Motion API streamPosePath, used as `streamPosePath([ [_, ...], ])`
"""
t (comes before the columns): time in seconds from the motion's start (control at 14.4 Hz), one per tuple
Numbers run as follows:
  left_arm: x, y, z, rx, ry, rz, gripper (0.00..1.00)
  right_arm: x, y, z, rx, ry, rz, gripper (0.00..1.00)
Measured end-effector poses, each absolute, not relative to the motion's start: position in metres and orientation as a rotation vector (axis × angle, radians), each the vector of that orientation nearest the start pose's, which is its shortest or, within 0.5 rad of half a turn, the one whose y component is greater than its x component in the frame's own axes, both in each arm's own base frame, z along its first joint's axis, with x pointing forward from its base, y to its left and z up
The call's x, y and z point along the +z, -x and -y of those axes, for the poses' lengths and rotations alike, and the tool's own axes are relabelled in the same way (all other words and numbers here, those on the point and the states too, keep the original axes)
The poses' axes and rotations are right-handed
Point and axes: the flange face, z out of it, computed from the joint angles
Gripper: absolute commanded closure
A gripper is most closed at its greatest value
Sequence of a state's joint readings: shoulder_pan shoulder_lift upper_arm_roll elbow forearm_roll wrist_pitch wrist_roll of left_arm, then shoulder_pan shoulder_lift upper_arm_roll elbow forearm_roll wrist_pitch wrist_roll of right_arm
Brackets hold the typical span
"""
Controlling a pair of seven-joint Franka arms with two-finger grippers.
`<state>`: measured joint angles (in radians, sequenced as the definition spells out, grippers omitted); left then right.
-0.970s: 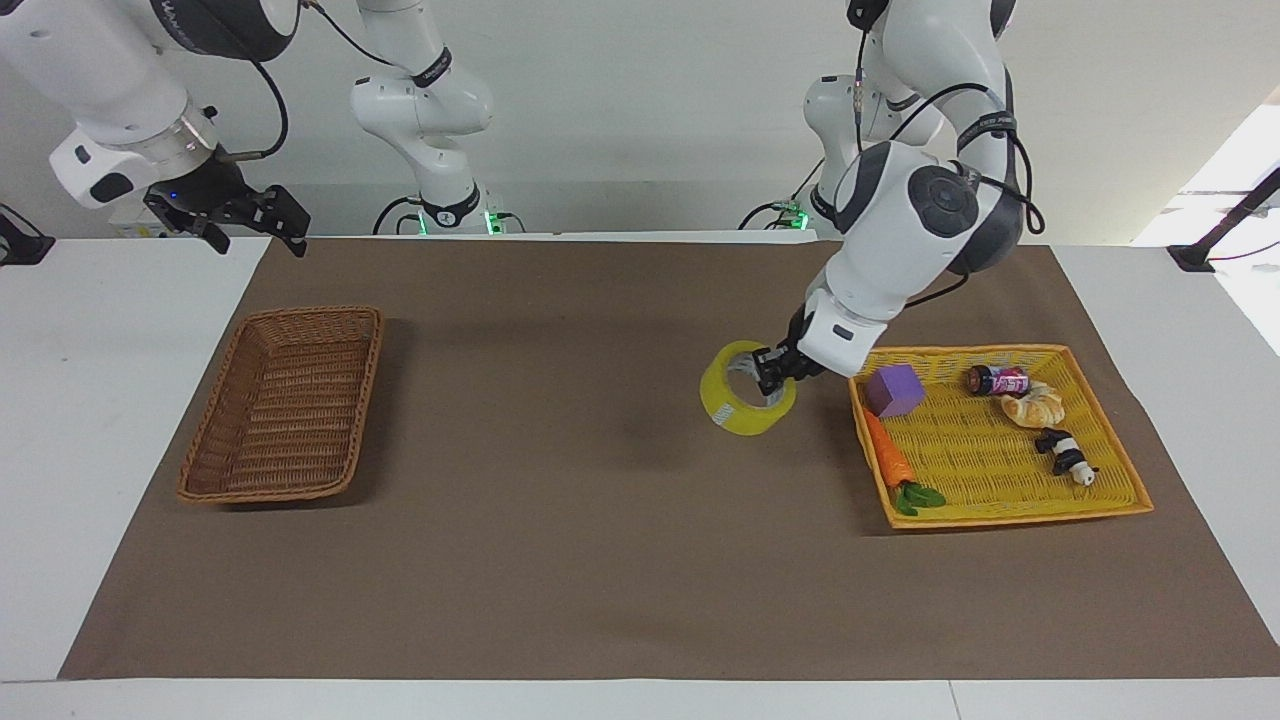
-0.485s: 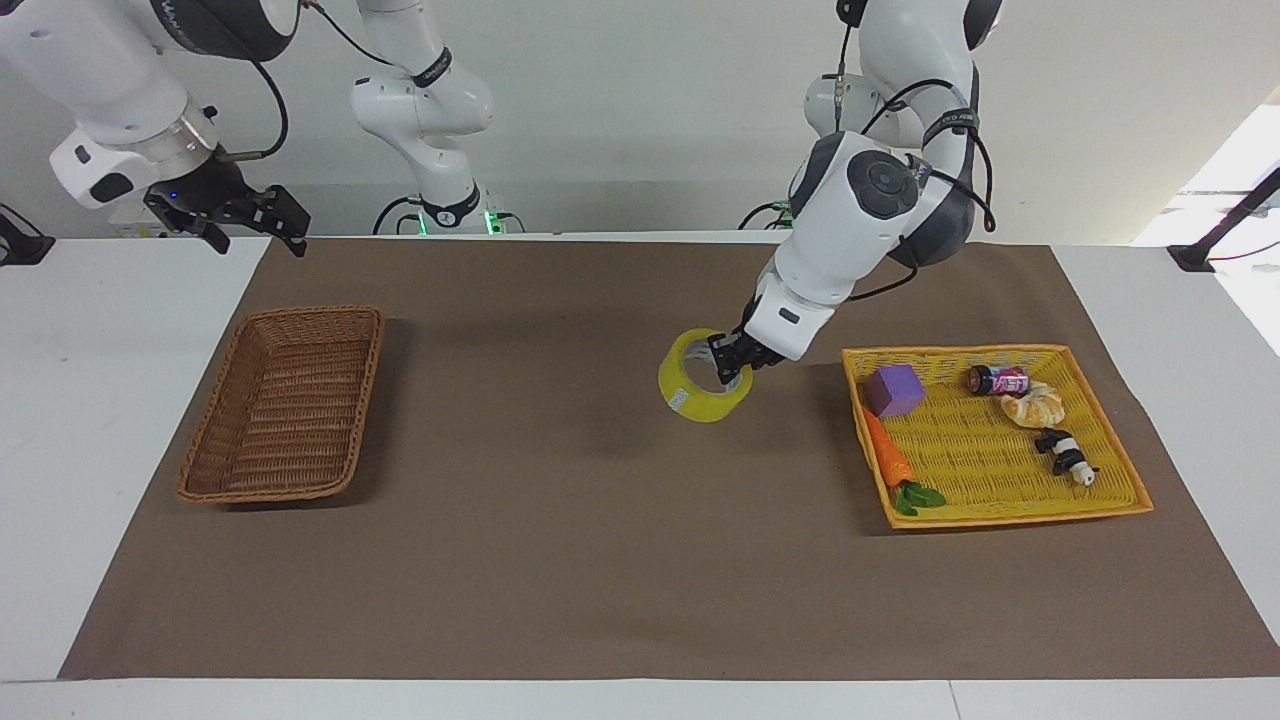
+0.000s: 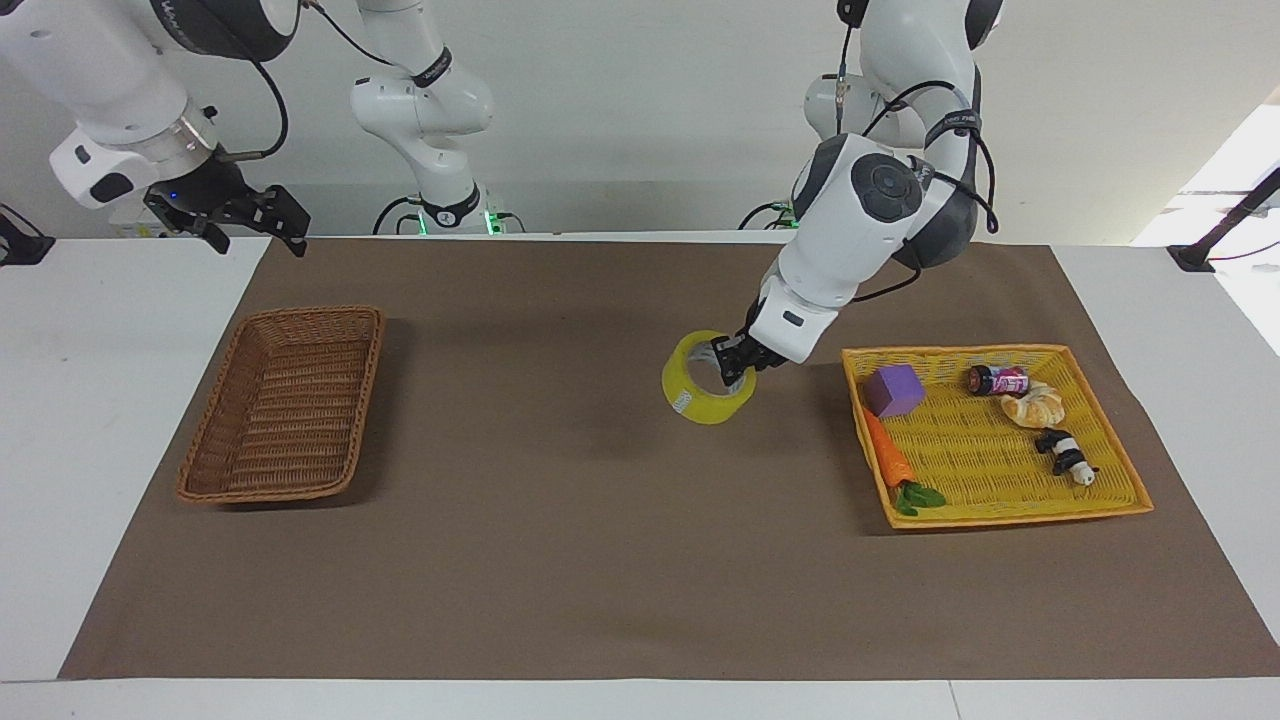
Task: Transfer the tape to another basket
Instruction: 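Carry the tape roll toward the brown basket while the right gripper approaches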
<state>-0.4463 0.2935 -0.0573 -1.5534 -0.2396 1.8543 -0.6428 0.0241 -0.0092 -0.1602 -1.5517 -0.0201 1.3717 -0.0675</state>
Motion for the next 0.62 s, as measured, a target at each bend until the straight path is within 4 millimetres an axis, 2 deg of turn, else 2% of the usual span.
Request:
streamPosePath([
  [0.07, 0.48, -0.576, 0.299, 0.241, 3.302, 0.41, 1.0, 0.623, -0.524, 0.075, 0.27, 3.129, -0.111, 0.0],
  [0.14, 0.477, -0.591, 0.259, 0.263, 3.285, 0.453, 1.0, 0.623, -0.524, 0.075, 0.272, 3.129, -0.11, 0.0],
  [0.28, 0.471, -0.619, 0.16, 0.287, 3.286, 0.462, 1.0, 0.626, -0.519, 0.075, 0.281, 3.121, -0.087, 0.0],
  [0.35, 0.468, -0.626, 0.123, 0.294, 3.29, 0.467, 1.0, 0.629, -0.518, 0.074, 0.273, 3.105, -0.059, 0.0],
  [0.42, 0.465, -0.627, 0.103, 0.302, 3.29, 0.471, 1.0, 0.63, -0.517, 0.071, 0.262, 3.082, -0.034, 0.0],
  [0.49, 0.464, -0.626, 0.105, 0.307, 3.291, 0.46, 1.0, 0.631, -0.517, 0.069, 0.256, 3.067, -0.017, 0.0],
  [0.55, 0.465, -0.622, 0.126, 0.313, 3.294, 0.423, 1.0, 0.63, -0.517, 0.068, 0.255, 3.06, -0.007, 0.0],
  [0.62, 0.466, -0.614, 0.164, 0.314, 3.293, 0.393, 1.0, 0.63, -0.517, 0.068, 0.257, 3.056, -0.003, 0.0],
])
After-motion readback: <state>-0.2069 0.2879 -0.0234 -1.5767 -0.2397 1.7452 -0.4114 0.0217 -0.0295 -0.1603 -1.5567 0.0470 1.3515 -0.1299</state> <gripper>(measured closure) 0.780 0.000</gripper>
